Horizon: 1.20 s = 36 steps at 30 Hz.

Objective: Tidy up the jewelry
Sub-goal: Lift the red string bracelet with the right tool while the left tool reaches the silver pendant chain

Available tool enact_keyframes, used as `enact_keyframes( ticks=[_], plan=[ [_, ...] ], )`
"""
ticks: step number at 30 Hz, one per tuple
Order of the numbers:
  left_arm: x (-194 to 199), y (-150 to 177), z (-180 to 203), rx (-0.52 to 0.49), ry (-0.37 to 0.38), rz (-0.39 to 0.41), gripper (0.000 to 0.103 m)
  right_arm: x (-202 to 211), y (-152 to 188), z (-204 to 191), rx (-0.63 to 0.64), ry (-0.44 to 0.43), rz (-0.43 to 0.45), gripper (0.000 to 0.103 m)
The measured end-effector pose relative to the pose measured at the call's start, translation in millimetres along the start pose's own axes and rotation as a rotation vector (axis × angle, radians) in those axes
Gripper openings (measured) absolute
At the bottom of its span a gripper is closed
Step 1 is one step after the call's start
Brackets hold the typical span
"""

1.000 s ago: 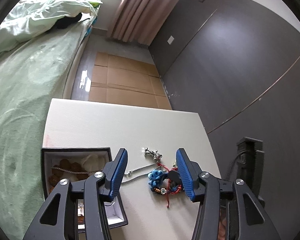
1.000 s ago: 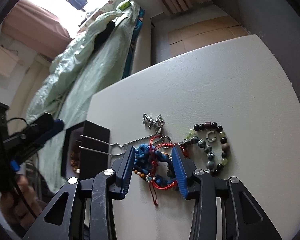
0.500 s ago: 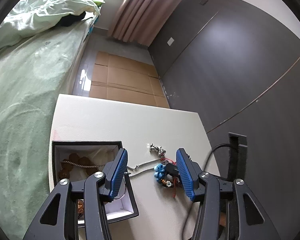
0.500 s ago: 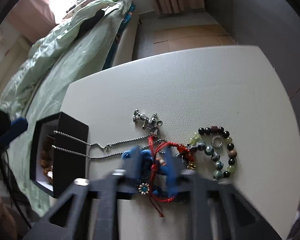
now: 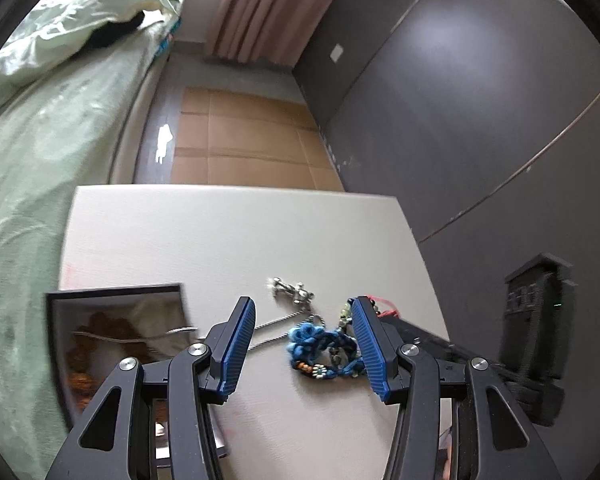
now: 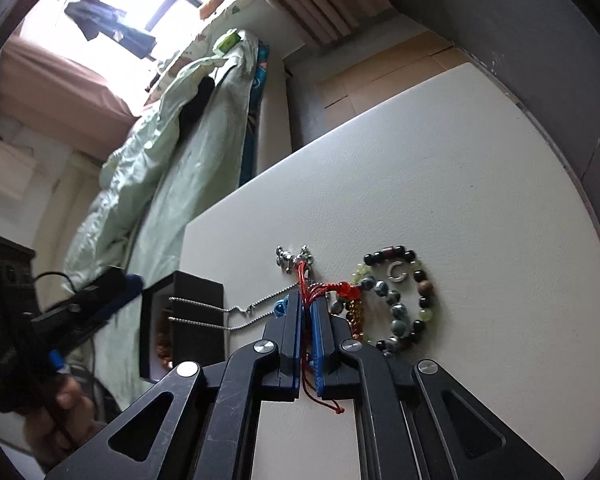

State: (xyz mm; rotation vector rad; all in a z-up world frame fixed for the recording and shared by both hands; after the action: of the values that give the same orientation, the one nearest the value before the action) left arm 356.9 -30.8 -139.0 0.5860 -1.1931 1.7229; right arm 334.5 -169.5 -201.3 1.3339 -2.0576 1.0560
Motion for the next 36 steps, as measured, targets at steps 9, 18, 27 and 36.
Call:
enact_keyframes(
  ticks=[9,18,27,36],
  plan=[
    [-52.1,-0.6,15.5,0.0,-0.114,-0.087,0.052,18.9,-11.7,11.1,-0.029,-0.026,0.048,0.006],
    [-88.6,4.5,17.9,0.014,-0.221,-0.13,0.052,33.4,-14.3,18.5,-0.053,-0.083,0.067,0.006],
    [-112.2,6.8,24.9,0.028,-0.228,-0.158,0.052,40.0,-15.9,22.4,-0.079,-0.127,0.078,0.006],
    [-117.0,-2.2,25.6,-0.045,-0.334,-0.156,0.024,45.4,-15.8,26.2,-0.093,-0.136,0.091,0.006]
  ],
)
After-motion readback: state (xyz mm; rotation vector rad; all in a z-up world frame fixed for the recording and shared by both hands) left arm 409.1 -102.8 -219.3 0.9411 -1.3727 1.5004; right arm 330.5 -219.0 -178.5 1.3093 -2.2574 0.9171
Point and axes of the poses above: each gripper's, at about its wrist camera, not at the fingertips, and x roughly against the way its jaws point, z to its right, y to its underside, the point moved 4 cm from there along -x, roughly the way its jaws point
